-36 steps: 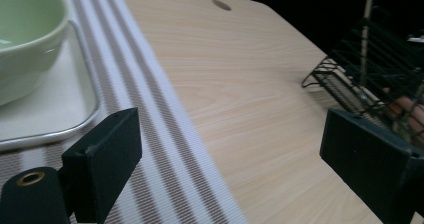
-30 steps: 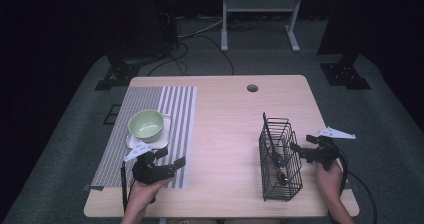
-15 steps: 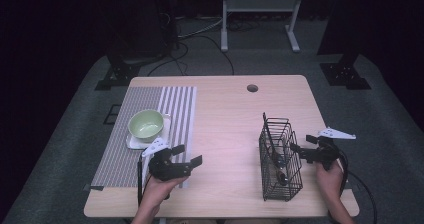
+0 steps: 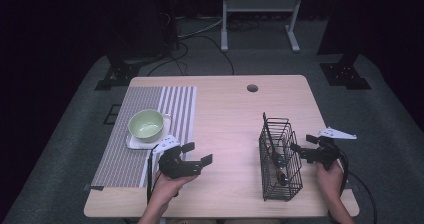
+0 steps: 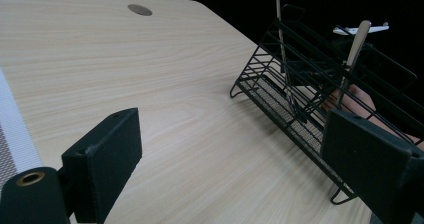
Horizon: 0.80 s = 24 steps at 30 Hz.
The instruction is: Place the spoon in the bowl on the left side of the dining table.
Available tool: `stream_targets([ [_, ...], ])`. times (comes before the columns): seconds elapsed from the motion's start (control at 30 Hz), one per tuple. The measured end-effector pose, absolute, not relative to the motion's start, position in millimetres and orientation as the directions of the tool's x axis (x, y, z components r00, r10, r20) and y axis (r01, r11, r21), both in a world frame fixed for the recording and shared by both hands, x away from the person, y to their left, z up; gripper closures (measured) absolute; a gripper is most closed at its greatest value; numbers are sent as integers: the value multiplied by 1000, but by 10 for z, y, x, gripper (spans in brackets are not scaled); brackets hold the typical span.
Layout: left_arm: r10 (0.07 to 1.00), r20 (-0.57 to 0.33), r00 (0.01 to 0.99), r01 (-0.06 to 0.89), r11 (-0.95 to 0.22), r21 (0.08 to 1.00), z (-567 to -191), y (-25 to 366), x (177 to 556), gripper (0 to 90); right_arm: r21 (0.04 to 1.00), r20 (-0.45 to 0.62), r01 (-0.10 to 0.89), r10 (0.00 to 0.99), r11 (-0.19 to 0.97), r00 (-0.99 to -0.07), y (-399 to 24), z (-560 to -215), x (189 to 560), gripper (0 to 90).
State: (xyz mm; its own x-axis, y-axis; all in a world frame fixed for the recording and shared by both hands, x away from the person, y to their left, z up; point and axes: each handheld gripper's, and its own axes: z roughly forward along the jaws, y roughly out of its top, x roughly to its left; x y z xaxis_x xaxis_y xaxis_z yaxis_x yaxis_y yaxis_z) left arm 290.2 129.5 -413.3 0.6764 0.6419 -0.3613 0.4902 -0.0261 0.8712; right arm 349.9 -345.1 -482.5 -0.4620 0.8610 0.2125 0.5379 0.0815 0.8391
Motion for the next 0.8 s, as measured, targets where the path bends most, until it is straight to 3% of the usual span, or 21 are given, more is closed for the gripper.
stream_targets([
  [0.8, 569, -374, 732, 480, -42, 876, -3969, 780, 2959, 89, 842, 236, 537, 856, 56, -459, -3484, -4828, 3499, 134],
])
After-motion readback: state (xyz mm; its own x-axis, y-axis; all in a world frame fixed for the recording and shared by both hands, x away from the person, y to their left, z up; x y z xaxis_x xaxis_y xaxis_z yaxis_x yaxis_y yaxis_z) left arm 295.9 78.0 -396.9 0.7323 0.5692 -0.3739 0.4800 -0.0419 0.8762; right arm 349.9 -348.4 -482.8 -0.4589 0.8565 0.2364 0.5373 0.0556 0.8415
